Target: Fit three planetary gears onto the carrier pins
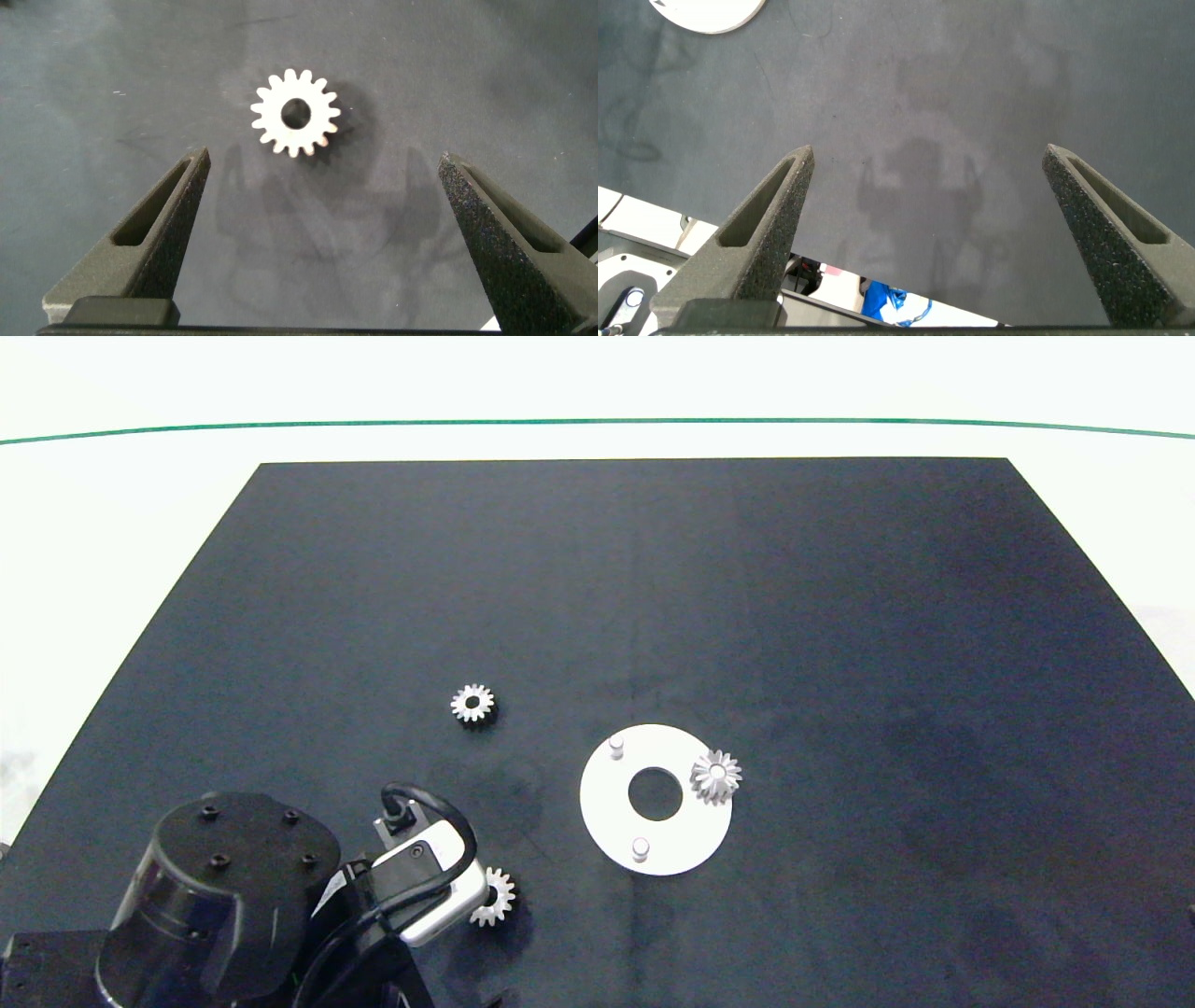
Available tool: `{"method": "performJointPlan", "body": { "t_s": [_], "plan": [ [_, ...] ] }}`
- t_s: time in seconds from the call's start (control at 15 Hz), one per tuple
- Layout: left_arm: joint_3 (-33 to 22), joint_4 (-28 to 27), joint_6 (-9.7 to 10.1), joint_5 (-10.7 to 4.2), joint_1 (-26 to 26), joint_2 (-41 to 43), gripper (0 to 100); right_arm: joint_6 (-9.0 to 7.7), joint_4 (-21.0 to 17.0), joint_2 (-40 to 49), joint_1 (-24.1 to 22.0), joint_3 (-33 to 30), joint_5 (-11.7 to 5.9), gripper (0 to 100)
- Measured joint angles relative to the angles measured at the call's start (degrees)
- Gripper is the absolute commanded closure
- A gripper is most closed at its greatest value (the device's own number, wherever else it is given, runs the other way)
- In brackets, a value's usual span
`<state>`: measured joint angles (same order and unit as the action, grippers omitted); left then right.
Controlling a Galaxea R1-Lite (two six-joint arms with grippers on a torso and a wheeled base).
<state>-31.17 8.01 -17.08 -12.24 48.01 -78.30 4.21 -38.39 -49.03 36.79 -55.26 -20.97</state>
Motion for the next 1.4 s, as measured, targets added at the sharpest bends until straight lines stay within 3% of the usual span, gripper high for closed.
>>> {"method": "performJointPlan", "body": {
  "t_s": [0.6, 0.73, 1.4],
  "plan": [
    [-1.95, 1.58, 0.05, -0.95, 0.89, -3.61, 0, -0.11, 0.0, 0.0, 0.17, -0.02, 0.07, 0],
    [-1.88, 1.83, 0.05, -1.87, 0.83, -4.36, 0, -0.11, 0.0, 0.06, 0.22, 0.0, 0.07, 0],
    [-1.95, 3.82, 0.0, -2.06, 0.09, -6.67, 0, -0.11, 0.0, 0.35, 0.28, -0.11, 0.09, 0]
  ]
}}
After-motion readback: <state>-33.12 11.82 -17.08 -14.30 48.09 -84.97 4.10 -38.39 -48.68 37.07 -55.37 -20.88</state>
